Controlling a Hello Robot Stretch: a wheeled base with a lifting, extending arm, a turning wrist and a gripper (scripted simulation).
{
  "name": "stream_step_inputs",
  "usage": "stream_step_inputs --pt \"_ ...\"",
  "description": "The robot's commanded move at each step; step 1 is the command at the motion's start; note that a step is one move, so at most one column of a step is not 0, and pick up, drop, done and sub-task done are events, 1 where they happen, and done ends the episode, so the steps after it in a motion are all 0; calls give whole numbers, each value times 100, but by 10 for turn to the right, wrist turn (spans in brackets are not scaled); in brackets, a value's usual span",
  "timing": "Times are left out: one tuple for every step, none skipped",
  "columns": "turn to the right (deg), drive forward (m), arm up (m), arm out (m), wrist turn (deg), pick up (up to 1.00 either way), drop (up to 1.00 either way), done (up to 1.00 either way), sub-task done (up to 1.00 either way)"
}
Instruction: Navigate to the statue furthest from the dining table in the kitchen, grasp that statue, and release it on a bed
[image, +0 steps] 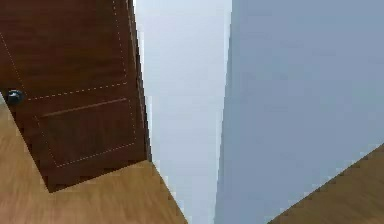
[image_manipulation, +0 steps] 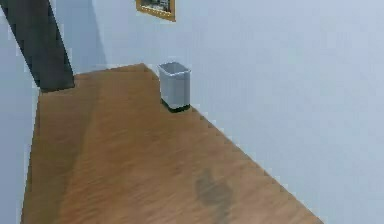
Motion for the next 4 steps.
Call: stream_step_inputs --pt "-450 0 0 0 0 0 0 0 0" --pt "-90 0 0 0 0 0 0 0 0" --pt "0 100 0 0 0 0 0 0 0" --pt "-60 0 0 0 0 0 0 0 0"
